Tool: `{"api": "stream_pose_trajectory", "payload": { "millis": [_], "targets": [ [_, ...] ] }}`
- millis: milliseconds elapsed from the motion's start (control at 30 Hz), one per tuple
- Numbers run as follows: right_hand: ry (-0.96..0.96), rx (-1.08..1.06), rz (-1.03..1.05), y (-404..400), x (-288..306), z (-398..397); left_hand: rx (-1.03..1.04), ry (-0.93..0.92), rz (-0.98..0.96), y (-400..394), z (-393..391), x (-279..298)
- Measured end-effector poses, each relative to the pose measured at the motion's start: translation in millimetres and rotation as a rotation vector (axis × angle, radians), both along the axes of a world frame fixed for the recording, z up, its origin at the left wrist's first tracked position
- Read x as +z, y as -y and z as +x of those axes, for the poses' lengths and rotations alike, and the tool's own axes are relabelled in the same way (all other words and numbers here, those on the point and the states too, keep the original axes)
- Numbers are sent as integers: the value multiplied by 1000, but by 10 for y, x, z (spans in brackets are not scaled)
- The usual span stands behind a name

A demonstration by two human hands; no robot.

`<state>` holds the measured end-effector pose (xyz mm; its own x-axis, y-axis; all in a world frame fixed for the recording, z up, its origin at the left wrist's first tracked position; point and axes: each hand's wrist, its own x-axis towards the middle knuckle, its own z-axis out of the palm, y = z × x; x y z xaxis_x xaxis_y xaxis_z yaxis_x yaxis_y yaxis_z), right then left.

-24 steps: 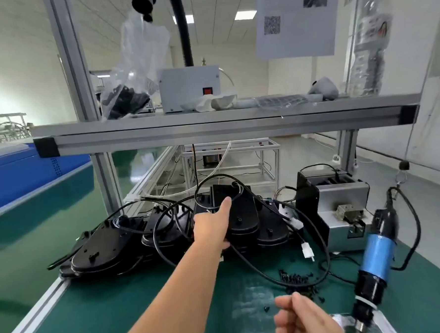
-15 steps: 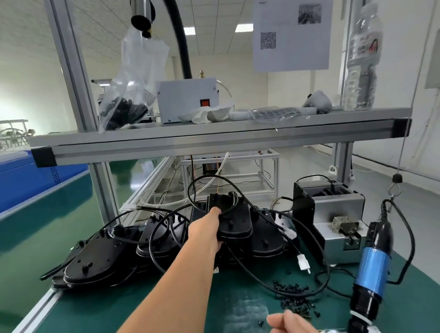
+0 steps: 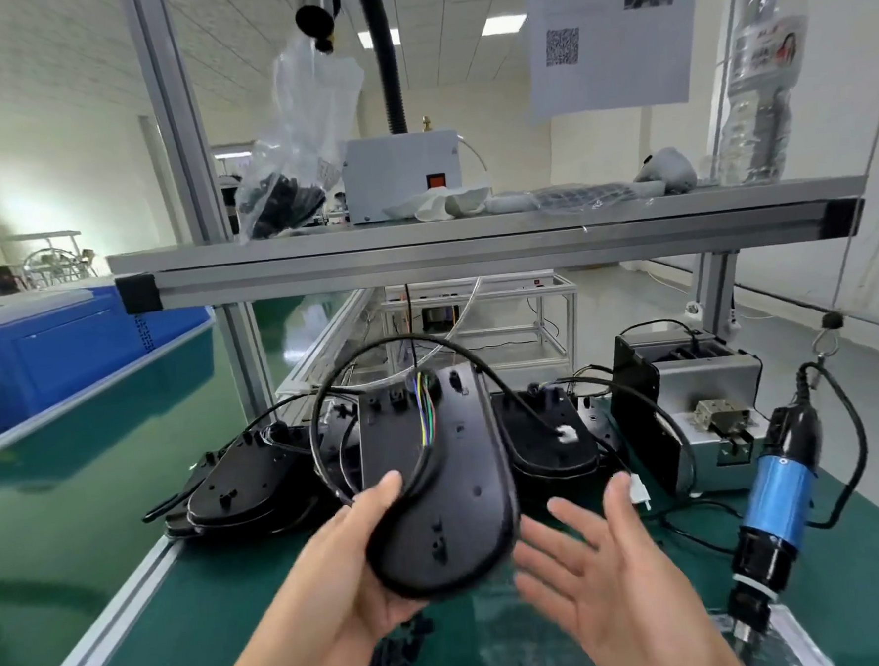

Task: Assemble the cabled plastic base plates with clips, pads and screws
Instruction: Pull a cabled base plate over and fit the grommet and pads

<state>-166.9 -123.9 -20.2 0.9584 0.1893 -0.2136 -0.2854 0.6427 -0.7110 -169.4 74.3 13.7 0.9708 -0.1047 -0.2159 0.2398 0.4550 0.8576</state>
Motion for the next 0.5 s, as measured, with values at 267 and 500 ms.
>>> {"api": "stream_pose_trajectory", "payload": {
  "millis": [267,500],
  "targets": [
    [-127,-199,21,-153,344,590,73,-57,8,-57,-560,-412],
    [393,-139,-477,-186,337,230,-16,-95,137,-143,-752,-530]
  ]
}}
